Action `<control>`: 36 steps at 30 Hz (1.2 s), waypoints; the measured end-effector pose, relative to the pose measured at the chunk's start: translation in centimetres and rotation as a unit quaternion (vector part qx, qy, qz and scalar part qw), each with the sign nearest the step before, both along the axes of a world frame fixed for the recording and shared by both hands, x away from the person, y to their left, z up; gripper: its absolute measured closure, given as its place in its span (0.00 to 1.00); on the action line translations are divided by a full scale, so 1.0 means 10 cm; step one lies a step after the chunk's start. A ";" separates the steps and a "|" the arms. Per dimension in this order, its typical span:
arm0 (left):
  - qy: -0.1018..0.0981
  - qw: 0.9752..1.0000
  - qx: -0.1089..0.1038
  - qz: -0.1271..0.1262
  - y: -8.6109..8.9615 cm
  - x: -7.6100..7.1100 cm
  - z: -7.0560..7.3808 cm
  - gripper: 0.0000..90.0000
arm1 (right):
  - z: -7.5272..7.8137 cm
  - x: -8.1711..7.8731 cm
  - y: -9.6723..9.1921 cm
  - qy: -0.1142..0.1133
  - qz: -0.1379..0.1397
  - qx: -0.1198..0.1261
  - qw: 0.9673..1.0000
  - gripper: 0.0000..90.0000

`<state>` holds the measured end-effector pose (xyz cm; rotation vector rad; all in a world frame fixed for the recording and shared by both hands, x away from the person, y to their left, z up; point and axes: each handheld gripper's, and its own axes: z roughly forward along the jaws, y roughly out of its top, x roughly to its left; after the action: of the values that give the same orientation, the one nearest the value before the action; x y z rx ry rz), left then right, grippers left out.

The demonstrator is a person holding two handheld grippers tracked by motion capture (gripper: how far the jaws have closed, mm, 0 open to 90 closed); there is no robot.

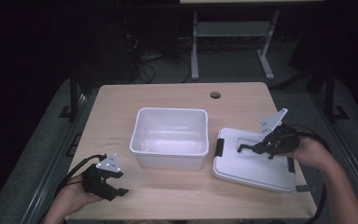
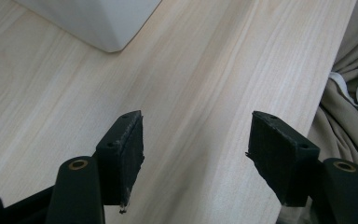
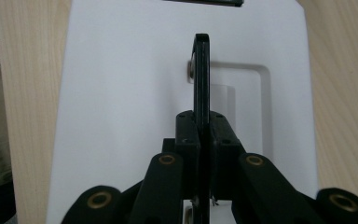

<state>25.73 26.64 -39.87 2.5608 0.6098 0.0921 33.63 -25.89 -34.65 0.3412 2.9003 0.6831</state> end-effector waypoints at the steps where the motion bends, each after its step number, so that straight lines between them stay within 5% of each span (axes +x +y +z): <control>1: 0.000 1.000 -0.001 0.001 0.01 0.00 0.00 0.39 | 0.03 0.00 -0.01 -0.002 0.003 0.003 1.000 0.93; 14: -0.007 1.000 -0.010 0.001 0.04 -0.01 0.04 0.39 | 0.40 -0.03 -0.06 -0.034 0.009 0.021 0.999 0.93; 36: -0.008 1.000 -0.019 0.003 0.07 -0.02 0.06 0.39 | 0.83 -0.03 0.16 -0.060 0.025 0.029 0.998 0.93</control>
<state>25.50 27.31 -39.31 2.5198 0.6087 0.1016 33.37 -24.34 -26.30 0.2276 2.7891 0.7685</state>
